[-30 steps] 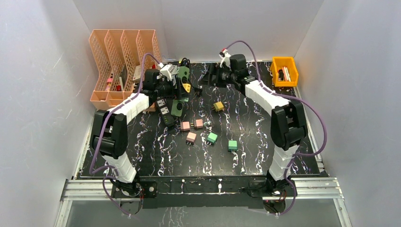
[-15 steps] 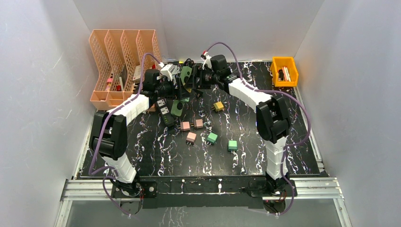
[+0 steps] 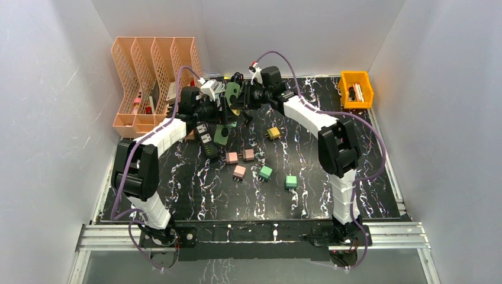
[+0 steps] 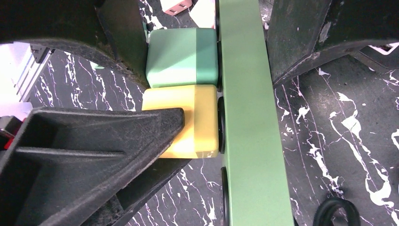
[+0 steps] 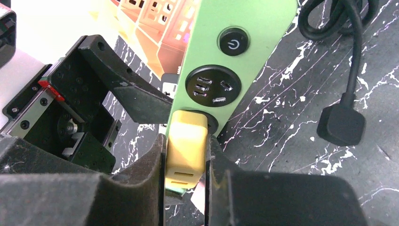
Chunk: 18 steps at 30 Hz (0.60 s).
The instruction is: Pull the plug off the socket
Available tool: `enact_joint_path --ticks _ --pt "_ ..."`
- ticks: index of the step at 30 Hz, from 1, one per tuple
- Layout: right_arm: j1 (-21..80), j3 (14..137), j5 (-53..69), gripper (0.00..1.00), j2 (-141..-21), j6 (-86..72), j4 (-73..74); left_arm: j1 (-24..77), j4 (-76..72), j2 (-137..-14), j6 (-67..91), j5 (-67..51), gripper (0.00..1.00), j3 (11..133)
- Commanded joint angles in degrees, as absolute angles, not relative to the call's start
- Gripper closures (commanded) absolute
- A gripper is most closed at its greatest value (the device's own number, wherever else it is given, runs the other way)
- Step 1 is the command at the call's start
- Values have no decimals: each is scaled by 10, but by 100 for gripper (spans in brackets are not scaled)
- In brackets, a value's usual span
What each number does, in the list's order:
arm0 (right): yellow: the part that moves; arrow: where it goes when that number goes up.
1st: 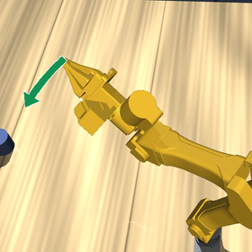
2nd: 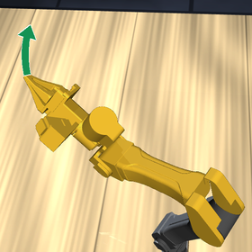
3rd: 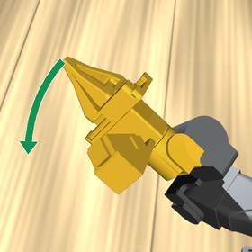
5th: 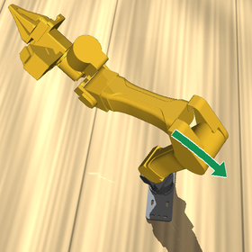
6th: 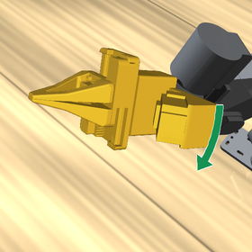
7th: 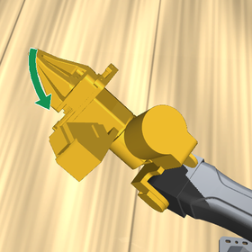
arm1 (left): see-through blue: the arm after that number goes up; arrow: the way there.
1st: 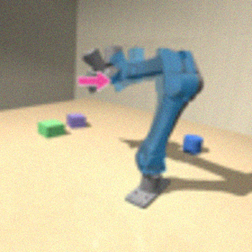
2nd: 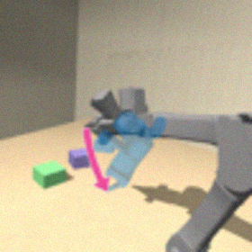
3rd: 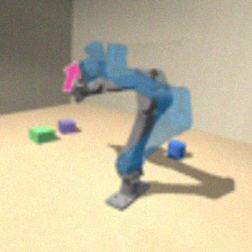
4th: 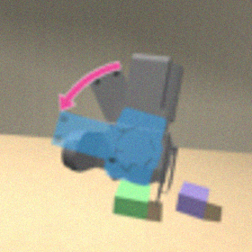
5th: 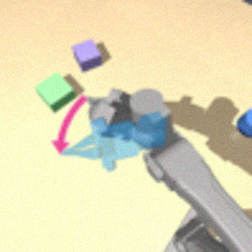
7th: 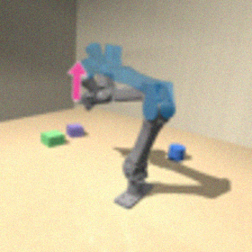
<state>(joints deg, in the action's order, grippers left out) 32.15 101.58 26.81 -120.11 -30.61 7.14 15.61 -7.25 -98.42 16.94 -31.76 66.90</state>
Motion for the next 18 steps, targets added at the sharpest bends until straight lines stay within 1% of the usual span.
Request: enact_joint_path --ticks 1,4,6,7,9,10,11,13,16,18 --pt "326 1050 314 100 -1214 -315 54 161 -128 -931 158 -341 52 676" --pt "326 1049 324 100 -1211 -319 54 161 -128 -931 158 -340 52 676" --pt "328 1068 303 100 -1210 -306 84 161 -128 -932 159 -340 52 676" --pt "334 1092 269 100 -1212 -284 121 161 -128 -933 159 -341 52 676" --pt "361 1142 159 100 -1215 -223 214 161 -126 -936 160 -341 52 678" --pt "374 1153 104 100 -1212 -201 229 161 -125 -937 160 -341 52 679" --pt "379 1151 78 100 -1206 -187 228 161 -124 -938 160 -340 52 680" --pt "372 1122 118 100 -1183 -185 195 162 -121 -939 159 -340 52 681" --pt "329 1037 313 100 -1155 -248 66 162 -115 -939 154 -336 52 683" --pt "304 988 403 100 -1154 -310 -14 162 -114 -939 151 -334 52 684"
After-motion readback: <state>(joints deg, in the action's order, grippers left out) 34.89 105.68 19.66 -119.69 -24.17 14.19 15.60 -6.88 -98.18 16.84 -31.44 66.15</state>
